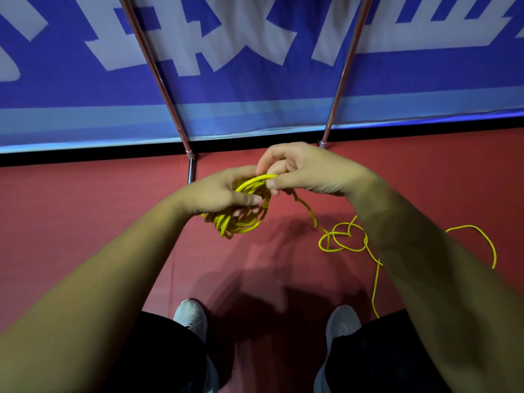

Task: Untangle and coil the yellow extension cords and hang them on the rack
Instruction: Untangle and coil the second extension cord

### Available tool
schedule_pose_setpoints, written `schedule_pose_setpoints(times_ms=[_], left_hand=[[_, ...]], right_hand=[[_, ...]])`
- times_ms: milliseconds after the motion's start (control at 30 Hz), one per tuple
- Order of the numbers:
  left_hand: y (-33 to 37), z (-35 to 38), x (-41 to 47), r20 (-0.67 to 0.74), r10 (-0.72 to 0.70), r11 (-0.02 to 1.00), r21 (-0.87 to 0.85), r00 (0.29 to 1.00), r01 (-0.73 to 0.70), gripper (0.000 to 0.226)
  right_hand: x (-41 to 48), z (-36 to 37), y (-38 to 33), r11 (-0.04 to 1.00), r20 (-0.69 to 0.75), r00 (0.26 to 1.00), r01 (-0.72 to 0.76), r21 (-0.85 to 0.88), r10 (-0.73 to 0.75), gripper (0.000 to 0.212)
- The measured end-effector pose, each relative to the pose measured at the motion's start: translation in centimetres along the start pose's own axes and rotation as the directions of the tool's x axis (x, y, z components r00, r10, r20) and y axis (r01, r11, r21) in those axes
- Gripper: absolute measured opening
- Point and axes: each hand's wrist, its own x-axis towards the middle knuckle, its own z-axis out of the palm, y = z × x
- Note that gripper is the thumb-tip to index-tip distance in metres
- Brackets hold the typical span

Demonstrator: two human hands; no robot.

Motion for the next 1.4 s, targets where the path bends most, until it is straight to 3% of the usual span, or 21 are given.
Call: schedule_pose_setpoints(times_ms=[167, 233, 333, 433, 500, 567, 667, 867, 1033, 1200, 1333, 1400], left_hand=[[0.9, -0.9, -0.4, -0.028, 0.094, 0.961, -0.258, 0.995, -0.098, 0.048], [1.0, -1.0, -0.6, -0.046, 0.118, 0.925, -0.357, 0.992, -0.127, 0.045], [0.9, -1.7, -0.9, -0.090, 0.137, 0.870, -0.465, 0.986, -0.163, 0.042], [0.9, -2.7, -1.2, -0.123, 0.198, 0.792, -0.565, 0.972, -0.233, 0.043], [1.1, -3.1, -1.4, -0.097, 0.261, 0.714, -0.650, 0.961, -0.259, 0.046], [1.3, -3.0, -1.5, -0.099, 0.304, 0.636, -0.720, 0.948, -0.279, 0.040], [1.7, -2.4, -1.3, -0.125, 0.302, 0.573, -0.768, 0.945, -0.285, 0.032], [2.7, -1.8, -1.2, -0.219, 0.139, 0.634, -0.730, 0.966, -0.257, 0.028], [2.9, -0.7, -1.4, -0.308, 0.050, 0.629, -0.729, 0.950, -0.270, 0.033], [1.8, -0.5, -0.2, -0.481, -0.009, 0.517, -0.752, 0.876, -0.408, 0.023], [2.2, -1.6, 1.0, -0.517, -0.044, 0.398, -0.794, 0.855, -0.460, 0.022], [2.2, -2.8, 1.4, -0.521, -0.061, 0.287, -0.826, 0.851, -0.486, 0.019]], right_hand=[[-0.1, -1.4, 0.8, 0.998, -0.006, 0.999, -0.040, -0.054, 0.040, 0.019], [0.0, -2.0, 1.6, 0.981, -0.003, 0.998, -0.068, -0.183, 0.068, 0.013], [-0.5, -3.5, 3.6, 0.943, -0.107, 0.987, -0.146, -0.300, 0.119, 0.011], [-1.0, -3.9, 5.1, 0.959, -0.307, 0.947, -0.170, -0.225, 0.096, 0.010], [-0.9, -3.6, 5.5, 0.989, -0.426, 0.900, -0.130, -0.063, 0.091, 0.003], [-0.2, -3.1, 5.8, 0.993, -0.470, 0.874, -0.110, 0.049, 0.120, 0.009], [0.8, -1.9, 6.3, 0.989, -0.453, 0.880, -0.142, 0.031, 0.140, 0.020], [1.2, -0.8, 6.8, 0.984, -0.617, 0.766, -0.138, 0.117, 0.181, 0.028], [1.2, -0.4, 6.7, 0.977, -0.607, 0.765, -0.173, 0.125, 0.213, 0.029], [1.5, 0.6, 7.4, 0.949, -0.410, 0.857, -0.297, 0.102, 0.312, 0.024], [1.9, 0.3, 9.5, 0.933, -0.449, 0.831, -0.359, 0.017, 0.328, 0.021], [1.8, -0.1, 10.8, 0.911, -0.434, 0.825, -0.412, -0.025, 0.362, 0.020]])
